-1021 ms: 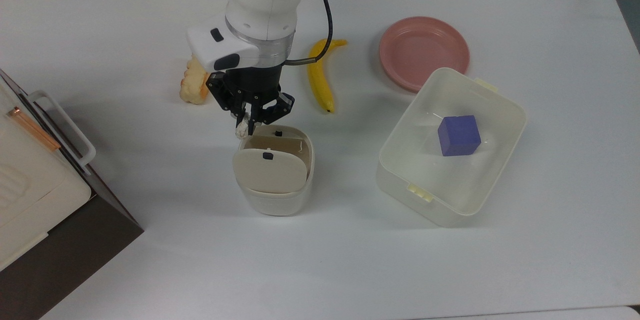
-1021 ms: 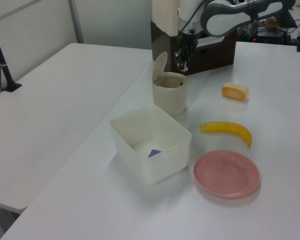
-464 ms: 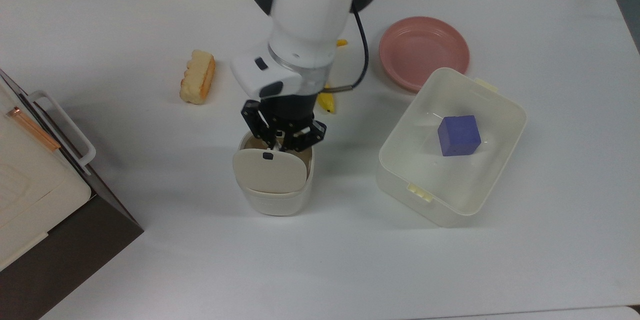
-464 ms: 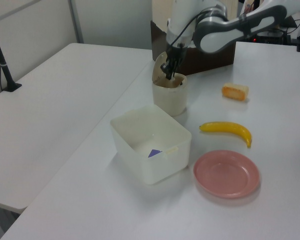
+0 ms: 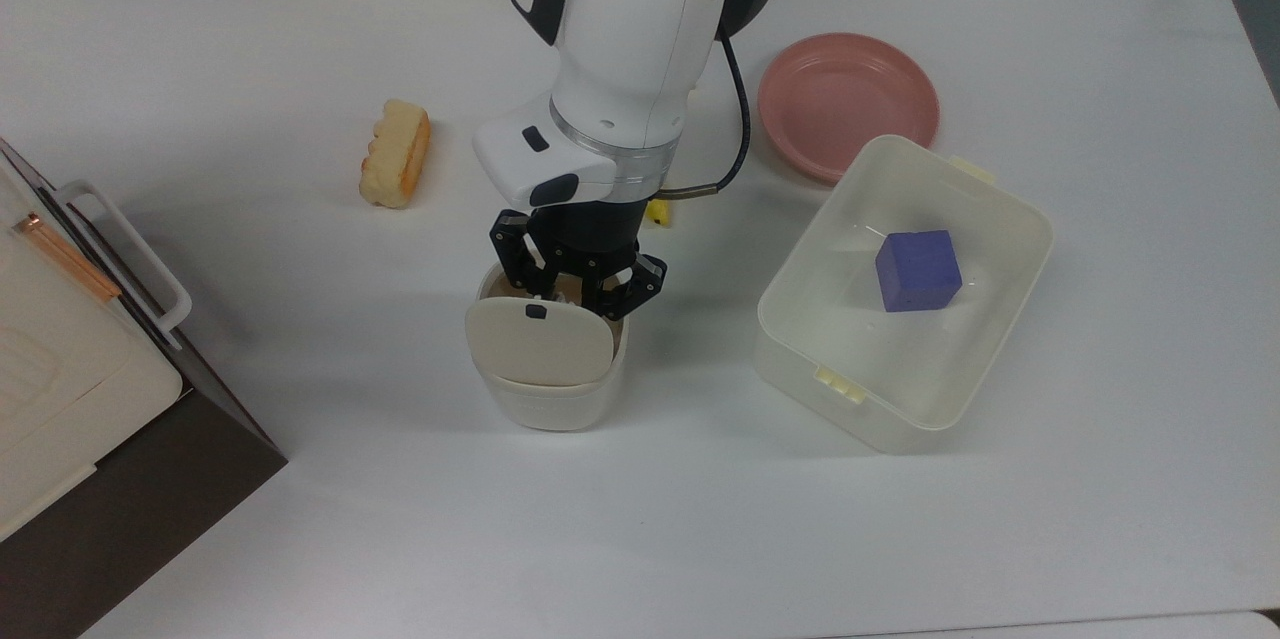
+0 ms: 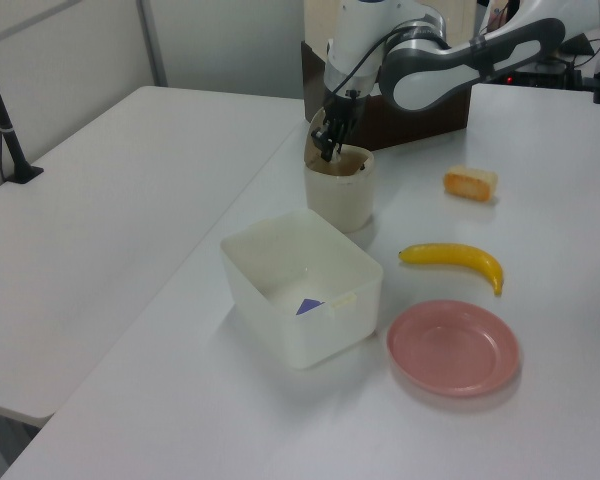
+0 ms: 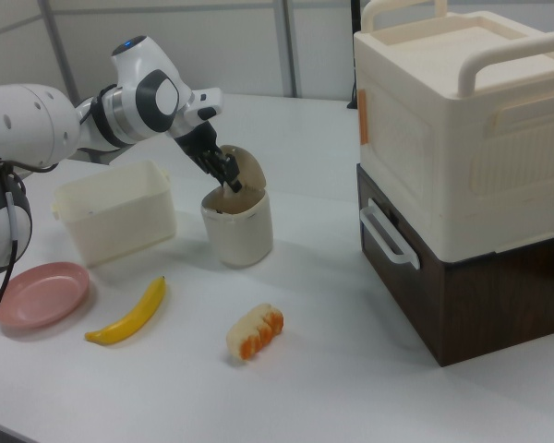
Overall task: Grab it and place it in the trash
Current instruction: 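Lower into the bin opening and open the gripper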
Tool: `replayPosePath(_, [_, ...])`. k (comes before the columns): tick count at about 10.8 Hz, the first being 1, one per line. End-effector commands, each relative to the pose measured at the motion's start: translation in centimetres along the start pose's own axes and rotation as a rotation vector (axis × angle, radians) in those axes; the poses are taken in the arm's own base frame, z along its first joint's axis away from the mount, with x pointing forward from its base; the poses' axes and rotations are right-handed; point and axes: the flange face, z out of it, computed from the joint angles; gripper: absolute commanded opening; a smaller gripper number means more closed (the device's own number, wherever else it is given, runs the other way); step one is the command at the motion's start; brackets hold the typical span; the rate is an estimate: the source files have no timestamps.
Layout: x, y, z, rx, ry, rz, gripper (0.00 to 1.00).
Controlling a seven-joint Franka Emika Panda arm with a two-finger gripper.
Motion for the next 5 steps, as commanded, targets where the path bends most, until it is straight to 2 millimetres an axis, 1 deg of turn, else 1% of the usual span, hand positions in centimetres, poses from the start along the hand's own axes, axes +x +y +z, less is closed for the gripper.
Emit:
replayPosePath(1, [-0.4, -0.2, -0.1, -0.062, 0.026, -0.036, 1.0])
replayPosePath(2, [-0.6, -0.3, 0.1, -0.071, 0.027, -0.046, 1.0])
replayPosePath(3, [-0.3, 0.0, -0.7, -0.067, 0.035, -0.039, 1.0])
replayPosePath(4, [0.1, 1.1, -3.3, -0.056, 0.051, -0.014, 1.0])
replayPosePath(5, [0.1, 3.1, -6.0, -0.044, 0.027, 0.037, 1.0])
